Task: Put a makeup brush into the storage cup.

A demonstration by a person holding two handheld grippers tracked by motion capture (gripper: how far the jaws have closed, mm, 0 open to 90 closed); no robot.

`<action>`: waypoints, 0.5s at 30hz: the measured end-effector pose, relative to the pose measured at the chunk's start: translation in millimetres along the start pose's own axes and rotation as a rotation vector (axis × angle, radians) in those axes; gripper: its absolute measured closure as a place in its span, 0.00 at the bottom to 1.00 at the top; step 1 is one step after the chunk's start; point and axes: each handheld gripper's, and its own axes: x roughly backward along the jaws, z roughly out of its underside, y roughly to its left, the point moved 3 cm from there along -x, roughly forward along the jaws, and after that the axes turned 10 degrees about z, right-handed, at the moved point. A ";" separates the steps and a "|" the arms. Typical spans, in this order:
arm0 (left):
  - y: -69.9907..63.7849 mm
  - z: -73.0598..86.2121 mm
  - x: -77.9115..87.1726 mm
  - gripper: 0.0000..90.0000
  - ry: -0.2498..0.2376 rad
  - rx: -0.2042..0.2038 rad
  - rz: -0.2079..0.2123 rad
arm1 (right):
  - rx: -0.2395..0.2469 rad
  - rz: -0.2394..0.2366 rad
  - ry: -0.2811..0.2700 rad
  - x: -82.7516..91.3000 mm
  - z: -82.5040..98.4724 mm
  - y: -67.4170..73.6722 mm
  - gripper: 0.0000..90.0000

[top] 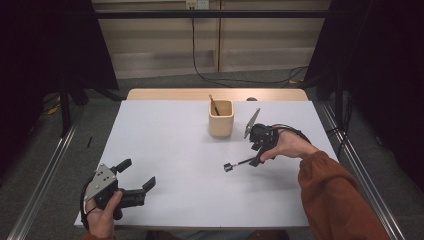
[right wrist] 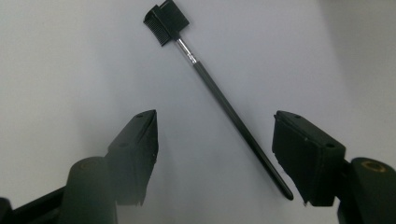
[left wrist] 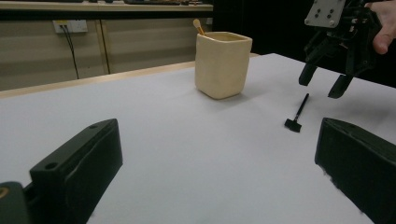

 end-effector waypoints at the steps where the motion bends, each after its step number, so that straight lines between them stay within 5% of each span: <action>1: 0.0 0.1 0.1 0.01 0.001 0.000 0.000 | -0.006 -0.008 0.005 -0.6 -1.6 1.3 0.36; 15: -0.2 0.0 -0.2 0.01 0.002 -0.002 0.002 | 0.052 -0.025 0.013 -14.1 -9.2 2.7 0.55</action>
